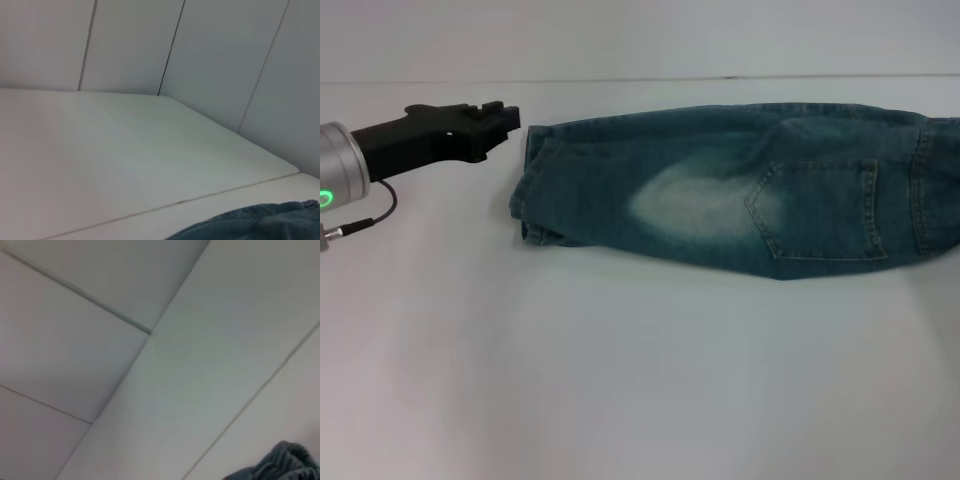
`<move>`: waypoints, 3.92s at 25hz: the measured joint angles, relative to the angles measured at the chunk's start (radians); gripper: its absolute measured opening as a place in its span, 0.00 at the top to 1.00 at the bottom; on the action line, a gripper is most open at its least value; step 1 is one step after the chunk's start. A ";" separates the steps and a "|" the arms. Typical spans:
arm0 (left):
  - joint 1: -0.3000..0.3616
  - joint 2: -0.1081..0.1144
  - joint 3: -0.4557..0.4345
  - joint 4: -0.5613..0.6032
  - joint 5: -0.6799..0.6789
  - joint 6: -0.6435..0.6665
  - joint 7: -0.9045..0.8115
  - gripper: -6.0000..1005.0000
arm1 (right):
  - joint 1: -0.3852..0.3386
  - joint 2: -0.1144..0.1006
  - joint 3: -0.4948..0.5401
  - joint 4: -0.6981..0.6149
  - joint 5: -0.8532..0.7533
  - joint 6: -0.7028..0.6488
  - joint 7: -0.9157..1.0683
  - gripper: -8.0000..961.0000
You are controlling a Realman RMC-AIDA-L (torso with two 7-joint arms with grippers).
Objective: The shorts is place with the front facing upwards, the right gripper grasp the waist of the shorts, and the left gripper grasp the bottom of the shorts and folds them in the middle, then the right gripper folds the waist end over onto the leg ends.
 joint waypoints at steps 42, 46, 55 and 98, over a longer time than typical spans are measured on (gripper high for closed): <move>-0.010 -0.009 0.176 -0.109 -0.205 -0.039 0.189 0.24 | -0.089 0.034 -0.012 -0.159 -0.120 -0.003 -0.093 0.03; -0.009 -0.009 0.176 -0.109 -0.206 -0.040 0.190 0.24 | -0.069 0.031 -0.038 -0.149 -0.121 0.046 -0.093 0.03; -0.016 -0.008 0.188 -0.118 -0.207 -0.040 0.191 0.24 | -0.011 0.022 -0.075 -0.109 -0.183 0.120 -0.085 0.03; -0.119 -0.011 0.421 -0.670 -1.110 -0.170 1.181 0.99 | 0.044 0.041 -0.081 -0.377 -0.333 -0.223 0.053 0.89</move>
